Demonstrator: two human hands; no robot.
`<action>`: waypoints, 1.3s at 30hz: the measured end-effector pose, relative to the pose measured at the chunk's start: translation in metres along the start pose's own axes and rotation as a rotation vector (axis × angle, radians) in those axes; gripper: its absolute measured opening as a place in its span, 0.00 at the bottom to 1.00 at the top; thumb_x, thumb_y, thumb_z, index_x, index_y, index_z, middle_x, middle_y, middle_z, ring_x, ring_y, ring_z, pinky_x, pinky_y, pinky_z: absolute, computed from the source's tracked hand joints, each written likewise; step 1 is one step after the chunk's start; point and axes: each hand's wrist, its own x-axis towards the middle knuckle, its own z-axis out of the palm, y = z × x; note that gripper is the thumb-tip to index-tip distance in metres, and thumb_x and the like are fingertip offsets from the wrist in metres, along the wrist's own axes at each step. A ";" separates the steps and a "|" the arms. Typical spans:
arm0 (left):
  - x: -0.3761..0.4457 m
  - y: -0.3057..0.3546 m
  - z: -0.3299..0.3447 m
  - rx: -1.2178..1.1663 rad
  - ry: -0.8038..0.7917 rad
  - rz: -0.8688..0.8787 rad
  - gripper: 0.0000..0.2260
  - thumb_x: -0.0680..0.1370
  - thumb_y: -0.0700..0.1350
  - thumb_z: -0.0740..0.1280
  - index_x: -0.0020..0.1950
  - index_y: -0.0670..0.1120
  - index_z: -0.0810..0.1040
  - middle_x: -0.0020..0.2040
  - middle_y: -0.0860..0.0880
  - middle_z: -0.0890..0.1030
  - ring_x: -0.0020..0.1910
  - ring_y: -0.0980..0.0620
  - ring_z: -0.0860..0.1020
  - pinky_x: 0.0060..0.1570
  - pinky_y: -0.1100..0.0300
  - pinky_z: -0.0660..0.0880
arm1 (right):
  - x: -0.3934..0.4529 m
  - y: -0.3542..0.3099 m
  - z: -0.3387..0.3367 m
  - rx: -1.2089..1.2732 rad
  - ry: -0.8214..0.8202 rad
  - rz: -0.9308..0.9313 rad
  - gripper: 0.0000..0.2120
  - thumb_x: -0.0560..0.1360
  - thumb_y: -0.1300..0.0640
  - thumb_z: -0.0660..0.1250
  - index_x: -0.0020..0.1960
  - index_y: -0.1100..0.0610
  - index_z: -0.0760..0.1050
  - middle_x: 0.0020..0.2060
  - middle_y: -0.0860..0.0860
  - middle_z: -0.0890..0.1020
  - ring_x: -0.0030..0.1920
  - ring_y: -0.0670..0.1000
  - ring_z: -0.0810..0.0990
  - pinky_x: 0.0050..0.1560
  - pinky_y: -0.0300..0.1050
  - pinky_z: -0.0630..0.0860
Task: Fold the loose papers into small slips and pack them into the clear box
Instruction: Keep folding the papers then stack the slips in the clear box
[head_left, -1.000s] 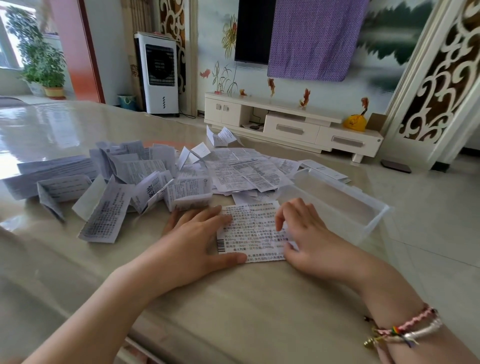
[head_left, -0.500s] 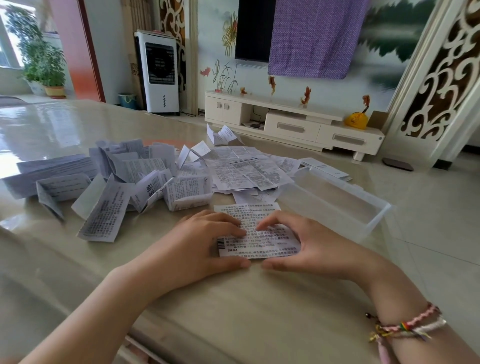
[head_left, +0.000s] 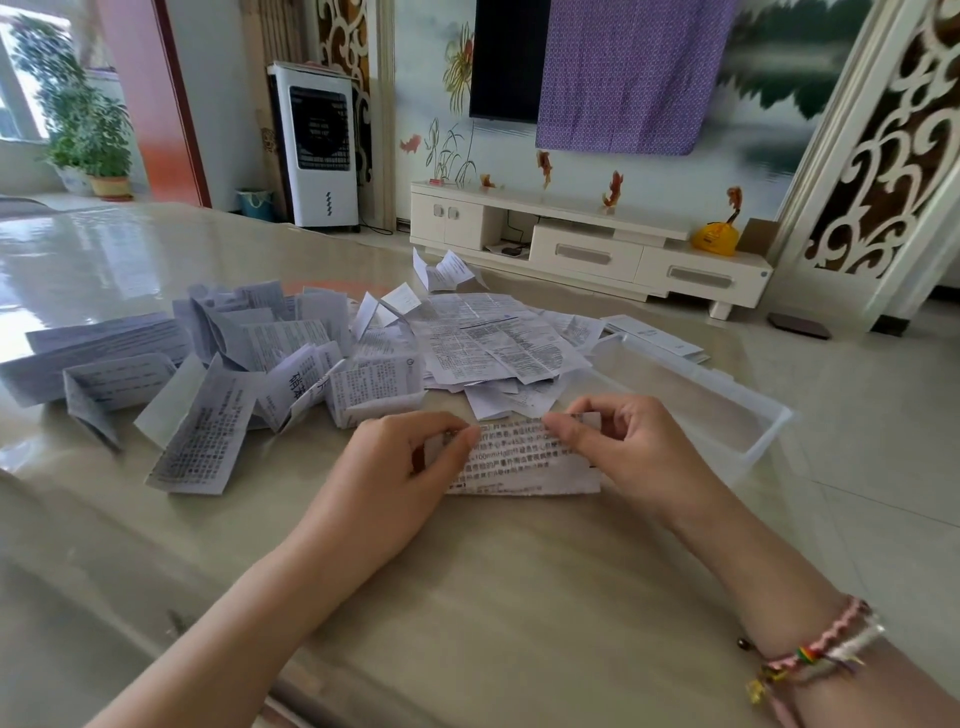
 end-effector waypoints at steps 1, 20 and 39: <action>0.001 0.002 0.001 0.010 0.026 -0.028 0.04 0.77 0.49 0.68 0.43 0.53 0.81 0.25 0.58 0.73 0.25 0.61 0.68 0.27 0.70 0.62 | 0.003 0.002 0.004 -0.038 0.018 0.022 0.23 0.67 0.35 0.70 0.39 0.57 0.78 0.30 0.57 0.77 0.32 0.51 0.72 0.37 0.45 0.67; 0.005 0.004 0.014 0.600 -0.074 -0.192 0.16 0.79 0.62 0.57 0.63 0.57 0.70 0.61 0.54 0.78 0.63 0.48 0.69 0.60 0.54 0.60 | 0.006 -0.002 0.029 -0.899 0.099 0.041 0.09 0.80 0.47 0.57 0.53 0.53 0.65 0.44 0.49 0.77 0.41 0.52 0.72 0.37 0.45 0.66; 0.002 -0.013 0.004 0.460 -0.305 0.012 0.17 0.80 0.57 0.59 0.69 0.60 0.71 0.46 0.56 0.65 0.56 0.50 0.70 0.59 0.56 0.66 | -0.015 0.004 0.004 -0.768 -0.171 -0.248 0.18 0.74 0.62 0.59 0.59 0.46 0.62 0.62 0.41 0.60 0.64 0.42 0.57 0.64 0.37 0.59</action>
